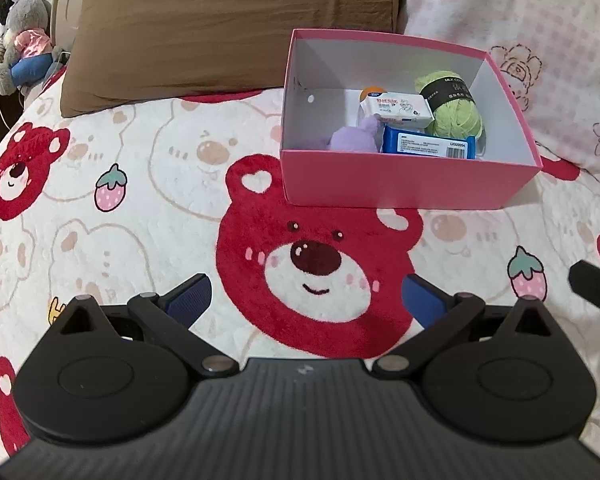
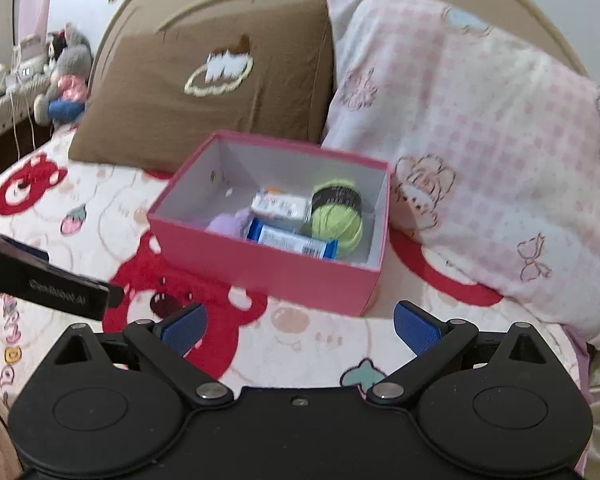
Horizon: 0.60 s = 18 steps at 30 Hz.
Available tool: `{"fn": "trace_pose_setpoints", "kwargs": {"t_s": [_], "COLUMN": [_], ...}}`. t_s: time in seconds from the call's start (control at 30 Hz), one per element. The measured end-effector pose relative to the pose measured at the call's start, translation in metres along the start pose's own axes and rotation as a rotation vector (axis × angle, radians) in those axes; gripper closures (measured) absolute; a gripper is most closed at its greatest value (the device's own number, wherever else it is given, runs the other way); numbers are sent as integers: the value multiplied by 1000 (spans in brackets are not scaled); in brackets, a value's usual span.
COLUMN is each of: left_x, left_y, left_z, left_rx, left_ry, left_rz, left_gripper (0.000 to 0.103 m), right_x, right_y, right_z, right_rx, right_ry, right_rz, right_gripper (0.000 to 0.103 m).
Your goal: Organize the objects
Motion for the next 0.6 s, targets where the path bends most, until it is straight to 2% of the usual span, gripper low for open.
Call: {"fn": "trace_pose_setpoints", "kwargs": {"t_s": [0.1, 0.33, 0.47, 0.6], "left_x": [1, 0, 0, 0], "left_y": [2, 0, 2, 2], "left_z": [1, 5, 6, 6], "left_rx": [-2, -14, -13, -13], "left_ry": [-2, -10, -10, -12], "left_rz": [11, -6, -1, -1], "left_gripper": [0, 0, 0, 0], "right_x": [-1, -6, -9, -17], "right_y": [-5, -12, -11, -12], "right_z": [1, 8, 14, 17], "right_rx": [22, 11, -38, -37], "right_ry": [-22, -100, -125, -133], "right_rz": [-26, -42, -23, -41], "right_gripper": [2, 2, 2, 2]}}
Point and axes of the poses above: each gripper's, at about its wrist camera, not at the fingertips, and y roughly against the way its jaws point, z to its right, x to its top, the point moved 7 cm from there along -y, roughly the way its jaws point
